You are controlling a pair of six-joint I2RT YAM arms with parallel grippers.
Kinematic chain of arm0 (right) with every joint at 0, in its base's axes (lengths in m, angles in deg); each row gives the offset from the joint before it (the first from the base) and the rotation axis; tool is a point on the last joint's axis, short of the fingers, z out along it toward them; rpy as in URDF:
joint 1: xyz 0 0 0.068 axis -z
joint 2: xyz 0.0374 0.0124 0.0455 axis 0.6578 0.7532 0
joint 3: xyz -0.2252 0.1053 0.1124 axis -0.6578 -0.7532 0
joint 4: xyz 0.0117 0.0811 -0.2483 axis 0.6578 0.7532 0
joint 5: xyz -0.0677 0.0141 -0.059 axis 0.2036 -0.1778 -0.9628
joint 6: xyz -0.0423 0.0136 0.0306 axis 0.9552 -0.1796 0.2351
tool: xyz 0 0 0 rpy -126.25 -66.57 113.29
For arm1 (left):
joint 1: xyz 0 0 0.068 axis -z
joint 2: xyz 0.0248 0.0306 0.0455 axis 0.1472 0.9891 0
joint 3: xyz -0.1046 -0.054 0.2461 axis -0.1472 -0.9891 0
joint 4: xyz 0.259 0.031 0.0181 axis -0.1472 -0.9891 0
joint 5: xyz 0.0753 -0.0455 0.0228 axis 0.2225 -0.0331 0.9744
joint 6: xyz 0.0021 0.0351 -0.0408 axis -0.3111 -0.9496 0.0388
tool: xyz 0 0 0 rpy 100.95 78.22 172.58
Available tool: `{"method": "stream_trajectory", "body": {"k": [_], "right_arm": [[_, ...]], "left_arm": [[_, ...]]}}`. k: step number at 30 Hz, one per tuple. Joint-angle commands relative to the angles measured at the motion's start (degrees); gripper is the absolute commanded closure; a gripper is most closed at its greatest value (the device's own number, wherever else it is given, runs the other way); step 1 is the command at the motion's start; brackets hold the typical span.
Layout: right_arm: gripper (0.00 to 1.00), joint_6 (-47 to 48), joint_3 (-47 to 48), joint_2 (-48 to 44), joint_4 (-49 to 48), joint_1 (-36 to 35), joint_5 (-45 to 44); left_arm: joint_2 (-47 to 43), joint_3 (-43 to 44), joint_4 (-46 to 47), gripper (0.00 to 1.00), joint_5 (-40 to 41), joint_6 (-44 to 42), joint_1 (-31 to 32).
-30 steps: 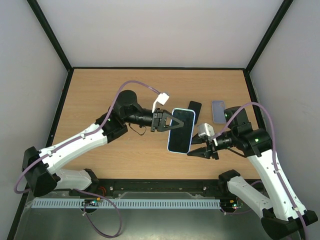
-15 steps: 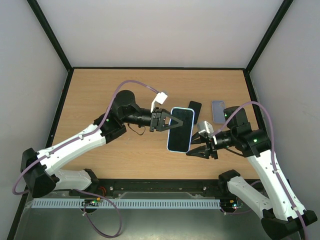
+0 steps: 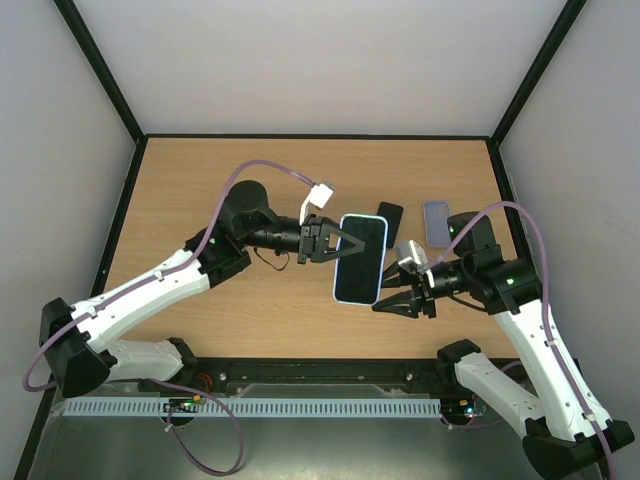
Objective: Take the phone out of the phone case
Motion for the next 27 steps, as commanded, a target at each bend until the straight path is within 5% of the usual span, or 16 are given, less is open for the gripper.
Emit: {"method": "stream_trajectory", "body": {"k": [1,9,27], "right_arm": [[0.56,-0.91,-0.19,-0.98,-2.72,-0.40,3.94],[0.48,-2.04,-0.39,-1.04,-3.22,-0.34,4.85],[0.75,7.74,0.22,-0.63,-1.36,-0.35,-2.52]], "left_arm": [[-1.80,1.27,0.13,0.97,1.11,-1.71,0.30],[-1.93,1.29,-0.31,0.97,1.33,-2.07,0.28],[-0.68,0.83,2.22,0.97,-0.90,3.72,-0.16]]}}
